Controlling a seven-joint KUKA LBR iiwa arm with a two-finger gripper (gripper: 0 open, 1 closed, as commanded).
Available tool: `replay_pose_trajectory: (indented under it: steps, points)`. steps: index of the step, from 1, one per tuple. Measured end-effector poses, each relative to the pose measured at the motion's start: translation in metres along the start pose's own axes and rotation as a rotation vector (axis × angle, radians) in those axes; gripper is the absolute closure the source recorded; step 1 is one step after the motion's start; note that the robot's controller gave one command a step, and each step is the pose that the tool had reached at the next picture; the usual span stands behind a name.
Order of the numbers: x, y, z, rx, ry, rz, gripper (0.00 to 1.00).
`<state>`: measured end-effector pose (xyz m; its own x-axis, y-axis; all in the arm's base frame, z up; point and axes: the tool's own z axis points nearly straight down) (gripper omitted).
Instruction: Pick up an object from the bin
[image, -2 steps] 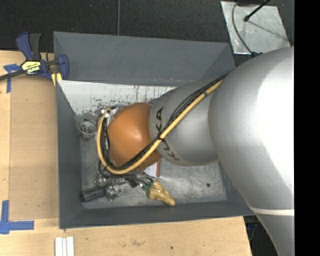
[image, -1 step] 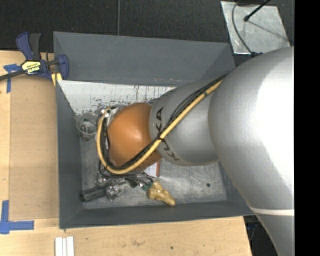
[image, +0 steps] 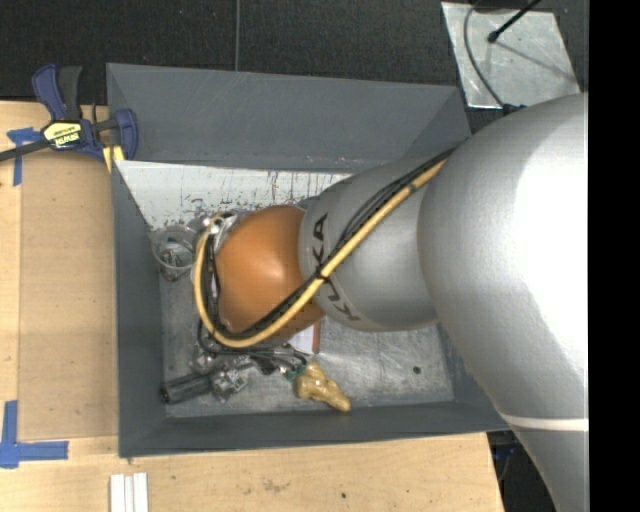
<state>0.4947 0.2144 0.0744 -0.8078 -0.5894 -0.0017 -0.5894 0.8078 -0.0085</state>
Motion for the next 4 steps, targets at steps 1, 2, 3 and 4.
replay_pose_trajectory:
  steps: [1,2,3,4]
  points:
    - [0.001,0.000,-0.005,-0.004,0.004,0.001,1.00]
    - [0.003,0.002,-0.023,-0.009,0.008,0.001,1.00]
    - [0.001,0.002,-0.042,-0.009,0.003,0.000,1.00]
    - [0.001,0.001,-0.057,-0.009,0.002,0.000,1.00]
